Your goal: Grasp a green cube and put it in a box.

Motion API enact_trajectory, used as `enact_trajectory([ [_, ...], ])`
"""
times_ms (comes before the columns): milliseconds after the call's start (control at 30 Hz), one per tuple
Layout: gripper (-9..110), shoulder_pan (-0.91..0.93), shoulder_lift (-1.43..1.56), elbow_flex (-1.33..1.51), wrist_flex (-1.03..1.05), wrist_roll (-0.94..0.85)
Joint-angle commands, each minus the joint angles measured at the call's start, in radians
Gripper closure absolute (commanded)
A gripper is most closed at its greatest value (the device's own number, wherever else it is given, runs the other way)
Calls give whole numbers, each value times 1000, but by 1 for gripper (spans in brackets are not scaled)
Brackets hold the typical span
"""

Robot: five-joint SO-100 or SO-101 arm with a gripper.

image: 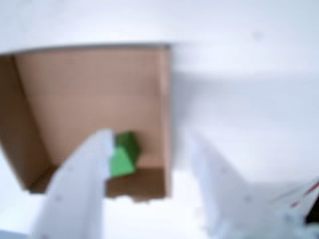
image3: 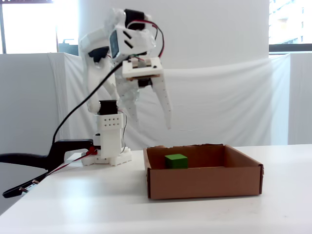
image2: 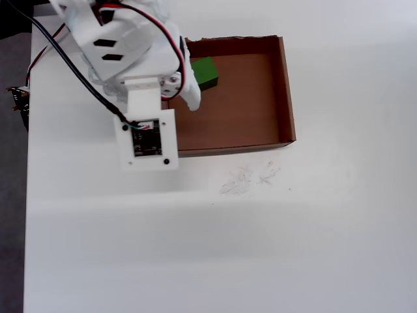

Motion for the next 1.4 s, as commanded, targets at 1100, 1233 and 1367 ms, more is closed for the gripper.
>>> enact_trajectory([
  [1100, 86, 296, 1103, 980, -8, -255],
  [1233, 86, 296, 1103, 982, 32, -256],
  [1367, 85, 296, 1104, 983, 109, -249],
])
